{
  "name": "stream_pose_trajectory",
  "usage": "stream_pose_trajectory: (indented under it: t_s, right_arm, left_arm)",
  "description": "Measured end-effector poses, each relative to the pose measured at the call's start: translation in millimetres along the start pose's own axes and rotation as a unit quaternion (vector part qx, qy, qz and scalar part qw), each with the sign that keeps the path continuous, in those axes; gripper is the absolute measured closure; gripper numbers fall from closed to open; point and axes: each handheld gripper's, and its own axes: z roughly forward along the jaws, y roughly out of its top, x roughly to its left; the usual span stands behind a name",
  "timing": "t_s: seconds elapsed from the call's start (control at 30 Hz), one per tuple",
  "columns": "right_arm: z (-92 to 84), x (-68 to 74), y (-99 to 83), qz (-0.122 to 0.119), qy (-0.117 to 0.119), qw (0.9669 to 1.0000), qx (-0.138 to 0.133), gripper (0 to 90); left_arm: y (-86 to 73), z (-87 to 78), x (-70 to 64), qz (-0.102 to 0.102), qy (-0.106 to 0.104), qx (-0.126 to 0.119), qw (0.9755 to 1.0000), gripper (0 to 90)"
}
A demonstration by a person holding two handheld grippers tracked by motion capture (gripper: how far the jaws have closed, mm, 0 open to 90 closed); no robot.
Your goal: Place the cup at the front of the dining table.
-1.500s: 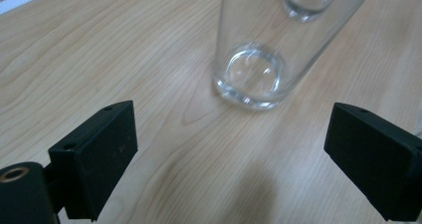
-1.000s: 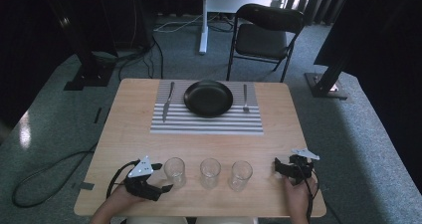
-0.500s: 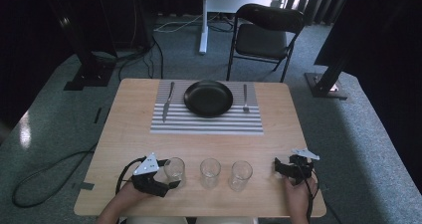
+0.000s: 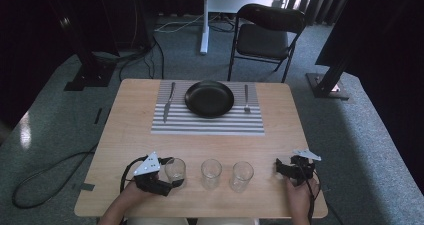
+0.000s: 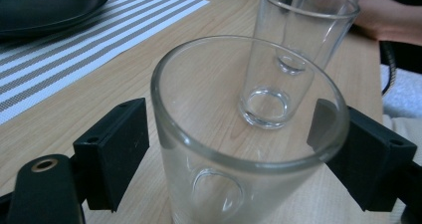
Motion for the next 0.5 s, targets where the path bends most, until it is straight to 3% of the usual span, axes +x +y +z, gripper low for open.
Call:
stream_pose_trajectory:
  t_s: [0.17, 0.23, 0.3, 0.5]
  right_arm:
    - [0.0, -0.1, 0.0, 0.000, 0.000, 1.0000, 0.000, 12.1]
    - [0.0, -0.1, 0.0, 0.000, 0.000, 1.0000, 0.000, 12.1]
    - [0.0, -0.1, 0.0, 0.000, 0.000, 1.0000, 0.000, 12.1]
    - [-0.1, -0.1, 0.0, 0.000, 0.000, 1.0000, 0.000, 12.1]
  left_arm:
    - [0.5, 1.7, -1.0, -0.002, 0.001, -0.017, 0.9999, 27.1]
    - [-0.1, 1.4, -2.1, 0.005, 0.009, -0.022, 0.9997, 27.6]
    - [0.6, 1.3, -4.5, 0.013, 0.024, -0.018, 0.9995, 29.0]
    - [6.5, 1.8, -3.3, -0.005, 0.049, -0.004, 0.9988, 29.9]
